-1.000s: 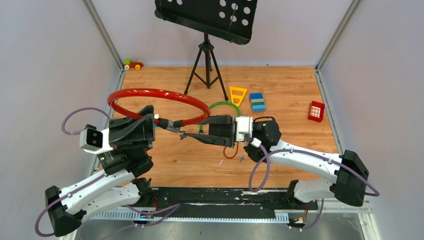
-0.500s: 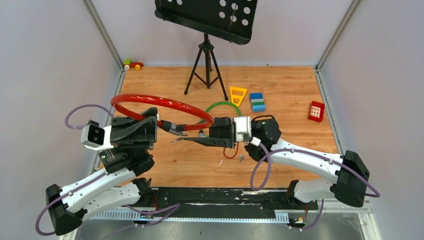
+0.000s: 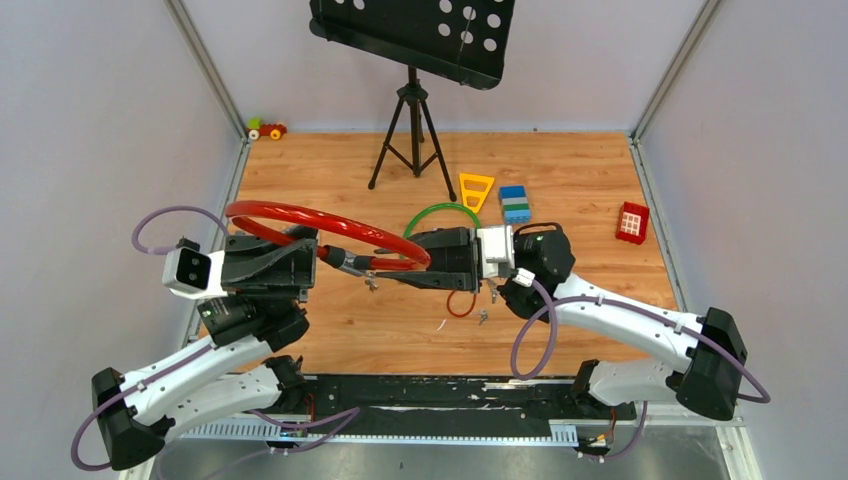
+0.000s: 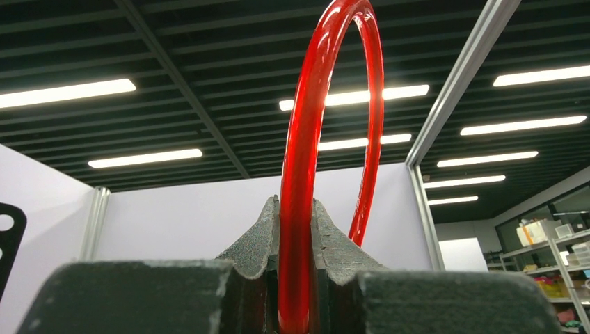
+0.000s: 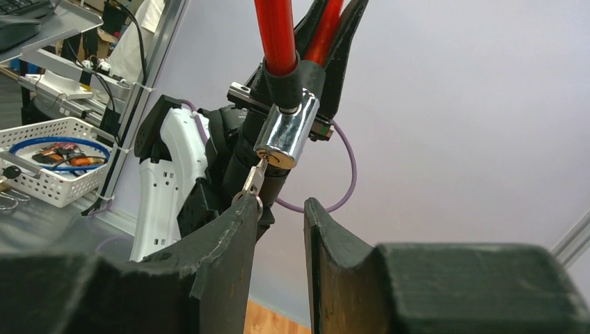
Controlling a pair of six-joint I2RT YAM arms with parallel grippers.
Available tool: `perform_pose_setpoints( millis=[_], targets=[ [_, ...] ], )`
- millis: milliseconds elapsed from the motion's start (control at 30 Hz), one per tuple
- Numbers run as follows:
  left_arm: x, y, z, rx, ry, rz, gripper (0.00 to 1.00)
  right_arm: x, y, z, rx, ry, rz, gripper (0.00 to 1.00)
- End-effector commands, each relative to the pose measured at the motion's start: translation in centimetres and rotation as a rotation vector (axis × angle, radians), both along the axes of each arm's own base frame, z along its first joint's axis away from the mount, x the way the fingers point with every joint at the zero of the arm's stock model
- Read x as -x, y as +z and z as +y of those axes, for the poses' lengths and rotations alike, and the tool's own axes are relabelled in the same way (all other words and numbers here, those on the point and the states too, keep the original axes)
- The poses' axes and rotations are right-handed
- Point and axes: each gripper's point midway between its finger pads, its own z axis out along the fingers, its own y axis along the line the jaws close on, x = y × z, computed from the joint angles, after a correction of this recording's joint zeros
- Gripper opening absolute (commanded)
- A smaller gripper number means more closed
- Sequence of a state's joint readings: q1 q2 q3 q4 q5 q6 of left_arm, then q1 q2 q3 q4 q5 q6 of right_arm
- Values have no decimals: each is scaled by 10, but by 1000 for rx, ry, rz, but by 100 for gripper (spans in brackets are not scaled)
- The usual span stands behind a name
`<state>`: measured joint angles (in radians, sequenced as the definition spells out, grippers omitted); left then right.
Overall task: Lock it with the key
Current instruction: Lock the lock.
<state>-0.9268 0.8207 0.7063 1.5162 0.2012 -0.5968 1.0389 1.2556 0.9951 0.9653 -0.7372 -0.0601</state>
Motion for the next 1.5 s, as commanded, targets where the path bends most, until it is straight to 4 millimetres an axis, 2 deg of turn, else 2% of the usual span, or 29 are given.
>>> perform_pose_setpoints(
  millis=[0, 133, 233, 667, 833, 1000, 1133, 1367, 1467],
  targets=[
    [18, 19, 28, 114, -5, -65, 0, 8, 15, -11, 0, 12, -18, 33],
    [17, 18, 28, 113, 6, -65, 0, -5, 23, -21, -12, -68, 49, 43],
    [16, 17, 26, 109, 6, -63, 0, -4, 34, -25, -7, -50, 114, 49],
    [10, 13, 19, 91, 6, -48, 0, 5, 81, -50, -48, -29, 225, 51],
    [7, 12, 16, 84, 9, -42, 0, 14, 88, -57, -42, -5, 216, 53],
    [5, 10, 13, 78, 6, -36, 0, 15, 91, -58, -42, -5, 217, 54],
    [3, 8, 13, 80, 11, -23, 0, 17, 85, -52, -8, 15, 197, 55],
    [7, 15, 16, 90, -6, -39, 0, -6, 38, -26, 101, -63, 218, 56],
    [10, 16, 15, 85, -23, -47, 0, -8, 31, -14, 107, -32, 221, 56]
  ],
)
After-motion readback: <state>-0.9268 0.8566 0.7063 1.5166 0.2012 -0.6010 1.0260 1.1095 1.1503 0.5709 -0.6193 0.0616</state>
